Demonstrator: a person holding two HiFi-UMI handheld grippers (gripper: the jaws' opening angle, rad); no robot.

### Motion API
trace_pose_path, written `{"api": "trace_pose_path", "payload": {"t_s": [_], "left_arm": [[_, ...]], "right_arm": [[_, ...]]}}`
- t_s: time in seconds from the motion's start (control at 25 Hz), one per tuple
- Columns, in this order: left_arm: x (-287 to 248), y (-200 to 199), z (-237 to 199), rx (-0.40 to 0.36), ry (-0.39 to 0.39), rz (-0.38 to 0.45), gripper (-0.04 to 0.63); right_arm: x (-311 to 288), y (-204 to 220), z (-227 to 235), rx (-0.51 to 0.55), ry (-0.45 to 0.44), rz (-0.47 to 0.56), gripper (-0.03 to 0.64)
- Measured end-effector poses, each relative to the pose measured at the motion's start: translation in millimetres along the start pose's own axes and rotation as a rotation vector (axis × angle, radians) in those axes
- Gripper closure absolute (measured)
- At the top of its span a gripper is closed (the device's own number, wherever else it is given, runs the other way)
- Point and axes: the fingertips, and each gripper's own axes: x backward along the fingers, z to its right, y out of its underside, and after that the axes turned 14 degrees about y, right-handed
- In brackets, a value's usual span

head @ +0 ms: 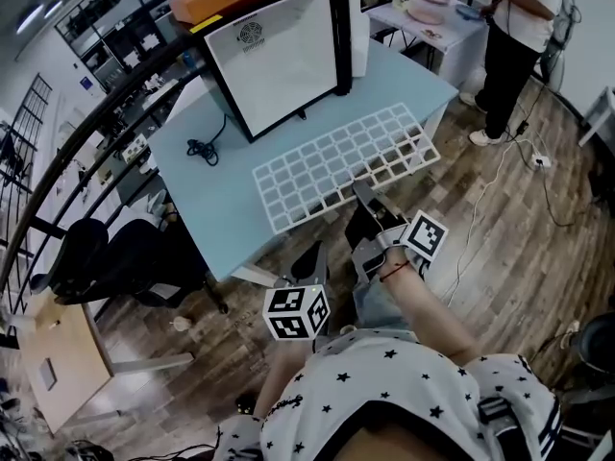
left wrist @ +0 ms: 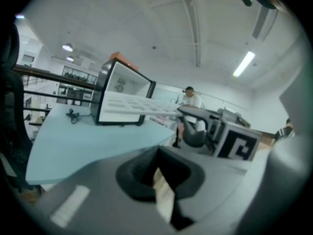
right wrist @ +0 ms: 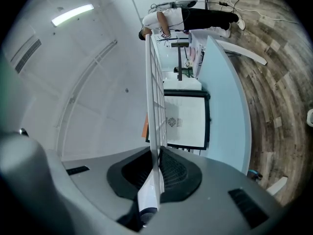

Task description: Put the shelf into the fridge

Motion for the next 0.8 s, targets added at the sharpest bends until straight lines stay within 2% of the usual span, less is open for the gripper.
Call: {"api": "trace_pose_path", "payload": {"t_s": [0.48,0.8], "left_arm": [[-55.2,-23.2,-39.6,-0.014,-0.024,0.017,0.591],[-110.3,-73.1,-74.7,0.004,-0.081,0.031,0.591]], "right_arm": [[-58.1,-42.4,10.5,-0.012,-0.031,-0.010,0.575],[-131.4,-94.5,2.2,-0.015,-0.011,-0.046,0.575]]}}
